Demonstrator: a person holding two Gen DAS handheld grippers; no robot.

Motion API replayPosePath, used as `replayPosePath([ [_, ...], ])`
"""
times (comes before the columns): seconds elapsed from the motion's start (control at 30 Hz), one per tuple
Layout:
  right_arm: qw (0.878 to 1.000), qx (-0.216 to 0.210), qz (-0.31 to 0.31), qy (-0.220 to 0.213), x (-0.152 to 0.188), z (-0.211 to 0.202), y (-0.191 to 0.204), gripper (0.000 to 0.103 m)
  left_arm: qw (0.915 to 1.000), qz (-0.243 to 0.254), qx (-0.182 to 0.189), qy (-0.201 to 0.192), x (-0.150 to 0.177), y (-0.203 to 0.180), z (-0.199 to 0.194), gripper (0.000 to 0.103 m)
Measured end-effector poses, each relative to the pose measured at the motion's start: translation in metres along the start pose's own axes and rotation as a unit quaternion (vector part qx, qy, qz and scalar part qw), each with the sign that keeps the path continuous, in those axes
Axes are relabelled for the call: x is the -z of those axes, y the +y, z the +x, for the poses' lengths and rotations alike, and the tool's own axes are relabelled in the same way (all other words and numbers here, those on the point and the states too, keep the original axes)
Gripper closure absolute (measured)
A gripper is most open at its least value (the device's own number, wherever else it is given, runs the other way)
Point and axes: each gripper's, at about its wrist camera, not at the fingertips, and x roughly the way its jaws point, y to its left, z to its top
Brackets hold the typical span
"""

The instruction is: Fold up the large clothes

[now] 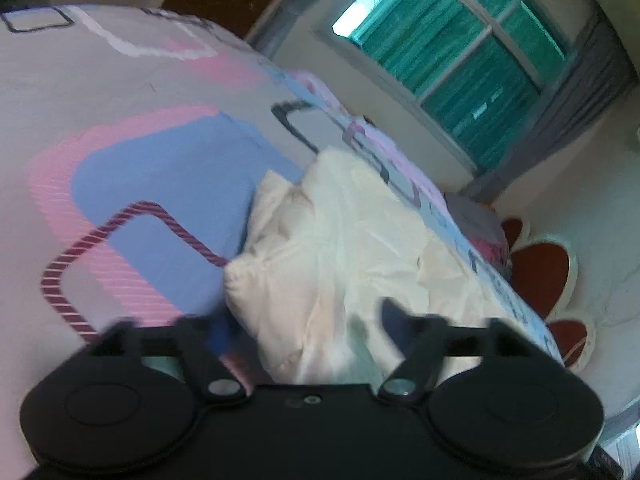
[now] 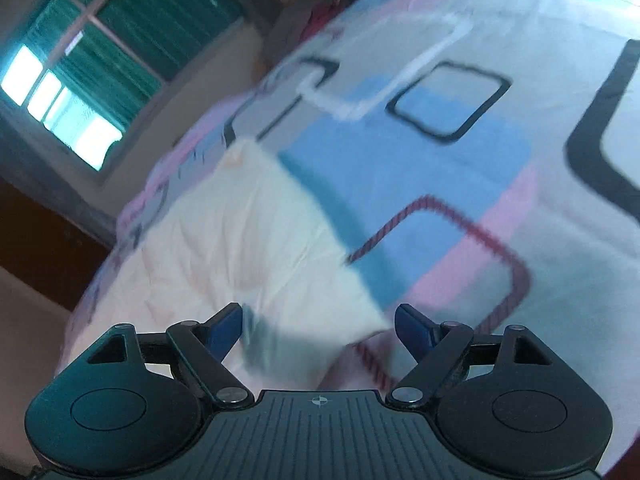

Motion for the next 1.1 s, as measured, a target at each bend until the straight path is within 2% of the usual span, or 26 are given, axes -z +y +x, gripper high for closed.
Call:
replayPosePath([
  [0.03, 1.000, 0.002, 0.000, -0.015, -0.001, -0.008, -0.003, 0.021, 1.0000, -0.001, 0.003, -0.003, 0.001, 0.001, -0.003, 0.022],
  [0.07, 0.999, -0.003, -0.003, -0.035, -0.002, -0.018, -0.004, 0.039, 1.0000, -0.006, 0.007, 0.000, 0.001, 0.003, -0.003, 0.022],
  [0.1, 0.999, -0.010, -0.007, -0.042, -0.003, -0.024, -0.004, 0.065, 0.9999, -0.012, 0.010, 0.003, 0.002, 0.004, -0.003, 0.024],
  [0.2, 0.997, -0.020, -0.043, -0.057, -0.003, -0.034, 0.013, 0.081, 0.9998, -0.017, 0.010, 0.007, 0.003, 0.004, 0.002, 0.025],
  [0.37, 0.991, -0.055, -0.114, -0.034, 0.011, -0.023, 0.068, 0.082, 0.9990, -0.043, 0.005, 0.014, 0.001, 0.008, 0.024, 0.029],
  [0.43, 0.988, -0.067, -0.135, -0.015, 0.021, -0.010, 0.090, 0.082, 0.9979, -0.062, 0.006, 0.016, -0.001, 0.014, 0.032, 0.036],
  [0.5, 0.986, -0.078, -0.149, 0.000, 0.031, 0.003, 0.108, 0.082, 0.9971, -0.074, -0.001, 0.016, -0.003, 0.018, 0.037, 0.038],
  [0.6, 0.981, -0.087, -0.171, 0.017, 0.043, 0.024, 0.134, 0.082, 0.9963, -0.085, 0.006, 0.012, -0.007, 0.022, 0.040, 0.041],
  [0.73, 0.976, -0.097, -0.192, 0.041, 0.056, 0.052, 0.164, 0.082, 0.9977, -0.063, 0.019, 0.012, -0.009, 0.015, 0.039, 0.069],
  [0.8, 0.971, -0.103, -0.209, 0.050, 0.062, 0.064, 0.174, 0.082, 0.9986, -0.047, 0.025, 0.004, -0.010, 0.006, 0.033, 0.074],
  [0.9, 0.966, -0.105, -0.224, 0.068, 0.075, 0.083, 0.187, 0.082, 0.9992, -0.024, 0.031, -0.007, -0.014, -0.007, 0.024, 0.077],
  [1.0, 0.961, -0.070, -0.246, 0.106, 0.091, 0.110, 0.191, 0.082, 0.9991, 0.002, 0.039, -0.017, -0.017, -0.020, 0.017, 0.078],
  [1.1, 0.959, -0.054, -0.255, 0.113, 0.097, 0.126, 0.187, 0.083, 0.9985, 0.029, 0.042, -0.021, -0.017, -0.031, 0.014, 0.078],
])
